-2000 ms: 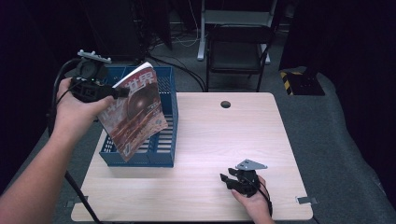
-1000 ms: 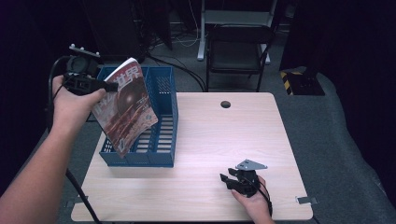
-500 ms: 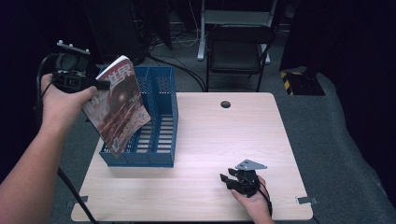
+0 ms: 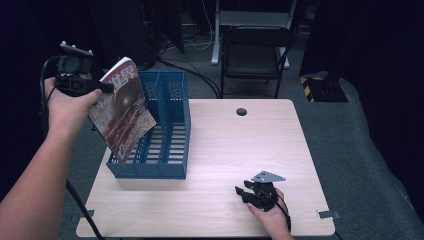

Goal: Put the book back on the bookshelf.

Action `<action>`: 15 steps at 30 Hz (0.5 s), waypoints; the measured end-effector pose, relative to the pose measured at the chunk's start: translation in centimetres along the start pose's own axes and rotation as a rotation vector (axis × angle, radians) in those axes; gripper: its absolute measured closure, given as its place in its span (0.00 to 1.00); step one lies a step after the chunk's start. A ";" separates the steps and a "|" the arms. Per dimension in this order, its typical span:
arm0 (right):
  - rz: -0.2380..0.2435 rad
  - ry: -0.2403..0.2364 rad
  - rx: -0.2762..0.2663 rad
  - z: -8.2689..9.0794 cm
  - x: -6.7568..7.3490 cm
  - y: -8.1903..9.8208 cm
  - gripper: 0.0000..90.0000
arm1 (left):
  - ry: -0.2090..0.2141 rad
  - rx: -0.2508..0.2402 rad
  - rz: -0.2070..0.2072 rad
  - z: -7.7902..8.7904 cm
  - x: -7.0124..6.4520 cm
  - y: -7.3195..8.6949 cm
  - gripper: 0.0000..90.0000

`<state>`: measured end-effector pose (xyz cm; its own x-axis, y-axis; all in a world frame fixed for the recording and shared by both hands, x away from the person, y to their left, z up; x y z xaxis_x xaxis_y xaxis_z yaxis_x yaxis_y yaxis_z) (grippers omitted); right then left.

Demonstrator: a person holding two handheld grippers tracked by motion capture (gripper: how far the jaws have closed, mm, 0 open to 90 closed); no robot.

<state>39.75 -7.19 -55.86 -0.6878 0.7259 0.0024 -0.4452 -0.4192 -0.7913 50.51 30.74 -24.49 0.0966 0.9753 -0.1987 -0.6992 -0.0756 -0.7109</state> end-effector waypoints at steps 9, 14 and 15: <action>-0.002 0.001 -0.009 0.0 0.0 -0.1 0.61 | -0.014 -0.014 0.023 -1.0 -0.1 -0.2 0.93; -0.006 0.002 -0.007 0.0 0.0 -0.1 0.61 | -0.019 -0.016 0.036 -2.0 -0.2 -0.2 0.93; -0.006 0.000 -0.008 0.1 0.0 -0.1 0.61 | -0.020 -0.012 0.036 -2.2 -0.3 -0.1 0.93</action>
Point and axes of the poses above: each handheld gripper's, and its own axes: z roughly backward along the jaws, y roughly out of its underside, x roughly to its left, the point moved 10 cm from there along -z, roughly forward along the jaws, and after that the axes turned 12 degrees about z, right-handed, at the moved point
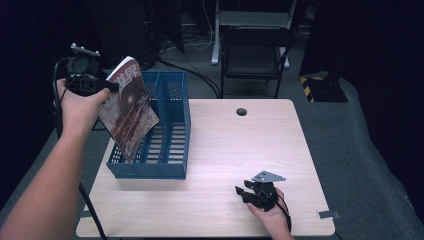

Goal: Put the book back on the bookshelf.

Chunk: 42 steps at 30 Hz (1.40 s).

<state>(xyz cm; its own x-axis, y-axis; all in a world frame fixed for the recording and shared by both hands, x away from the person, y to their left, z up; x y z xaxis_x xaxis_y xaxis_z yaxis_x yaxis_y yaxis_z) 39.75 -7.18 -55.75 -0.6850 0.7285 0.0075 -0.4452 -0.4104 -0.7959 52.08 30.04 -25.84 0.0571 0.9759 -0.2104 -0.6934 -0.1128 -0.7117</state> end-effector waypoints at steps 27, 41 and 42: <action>0.008 -0.001 -0.002 0.2 -0.1 0.0 0.61 | -0.012 -0.009 0.041 -4.5 0.1 0.6 0.93; 0.008 -0.003 -0.002 0.2 -0.1 0.0 0.61 | -0.016 0.029 0.050 -7.8 0.4 2.9 0.93; 0.007 -0.002 -0.003 0.2 -0.1 0.0 0.61 | -0.017 0.032 0.049 -8.0 0.5 3.0 0.93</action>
Point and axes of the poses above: each handheld gripper's, and its own axes: z roughly backward along the jaws, y roughly out of its underside, x roughly to its left, the point moved 10 cm from there along -z, roughly forward along the jaws, and after that the axes turned 12 degrees about z, right-handed, at the moved point
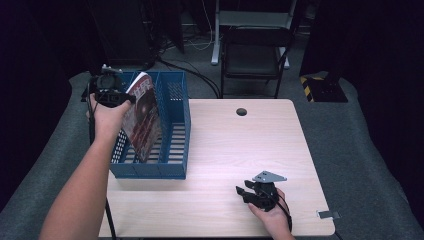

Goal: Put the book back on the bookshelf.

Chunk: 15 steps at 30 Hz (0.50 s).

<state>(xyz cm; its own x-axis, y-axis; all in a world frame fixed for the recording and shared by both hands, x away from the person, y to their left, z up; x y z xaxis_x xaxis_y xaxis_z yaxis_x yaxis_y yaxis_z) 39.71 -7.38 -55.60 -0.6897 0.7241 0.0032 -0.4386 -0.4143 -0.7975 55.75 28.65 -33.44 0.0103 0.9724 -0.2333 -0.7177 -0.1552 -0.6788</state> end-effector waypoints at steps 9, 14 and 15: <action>-0.001 -0.001 -0.005 0.0 0.0 -0.1 0.61 | -0.008 0.010 0.002 -1.5 0.3 1.2 0.93; 0.010 -0.003 0.002 -0.1 0.0 0.0 0.61 | -0.012 0.016 -0.008 -2.4 0.1 1.9 0.93; 0.009 -0.005 0.001 -0.1 0.1 0.0 0.61 | -0.012 0.021 -0.008 -2.6 0.1 2.1 0.93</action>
Point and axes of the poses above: each handheld gripper's, and its own axes: z roughly backward along the jaws, y roughly out of its underside, x roughly to its left, the point moved 10 cm from there along -z, roughly forward along the jaws, and after that the axes turned 12 degrees about z, right-handed, at the moved point
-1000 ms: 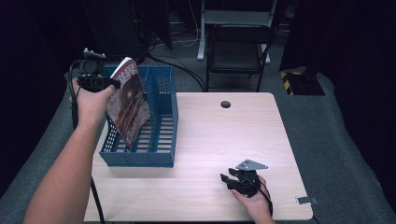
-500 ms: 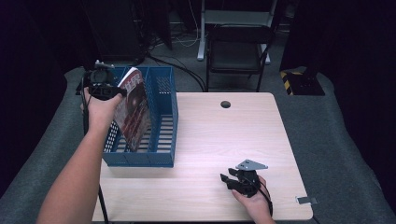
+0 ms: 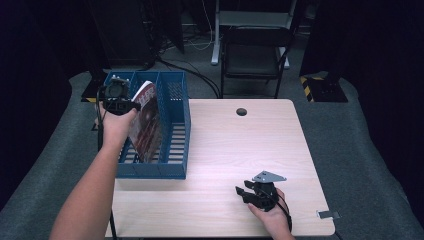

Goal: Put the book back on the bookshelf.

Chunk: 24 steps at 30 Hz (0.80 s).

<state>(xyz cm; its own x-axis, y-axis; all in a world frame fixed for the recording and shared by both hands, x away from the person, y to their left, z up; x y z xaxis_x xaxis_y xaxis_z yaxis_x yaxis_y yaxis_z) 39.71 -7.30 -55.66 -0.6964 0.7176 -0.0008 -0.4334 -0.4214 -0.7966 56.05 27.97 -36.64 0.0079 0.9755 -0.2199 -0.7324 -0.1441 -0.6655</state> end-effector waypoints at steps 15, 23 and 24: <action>-0.002 -0.004 0.002 -0.1 0.2 0.0 0.60 | 0.018 0.009 -0.022 0.3 -0.2 0.7 0.92; -0.005 -0.004 0.010 -0.1 0.2 0.1 0.60 | 0.023 0.029 -0.020 1.4 0.2 0.8 0.89; -0.006 -0.001 0.004 -0.1 0.2 0.0 0.60 | 0.027 0.031 -0.011 1.6 0.1 0.8 0.89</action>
<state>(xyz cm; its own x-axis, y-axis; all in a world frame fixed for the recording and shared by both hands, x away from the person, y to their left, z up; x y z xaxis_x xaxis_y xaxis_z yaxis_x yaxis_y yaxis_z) 39.64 -7.11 -55.77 -0.6945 0.7194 0.0044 -0.4398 -0.4197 -0.7940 54.38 28.24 -36.04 0.0345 0.9721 -0.2321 -0.7528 -0.1275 -0.6458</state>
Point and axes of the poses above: each handheld gripper's, and its own axes: z roughly backward along the jaws, y roughly out of its underside, x roughly to its left, the point moved 10 cm from there along -z, roughly forward along the jaws, and after that the axes turned 12 degrees about z, right-handed, at the moved point
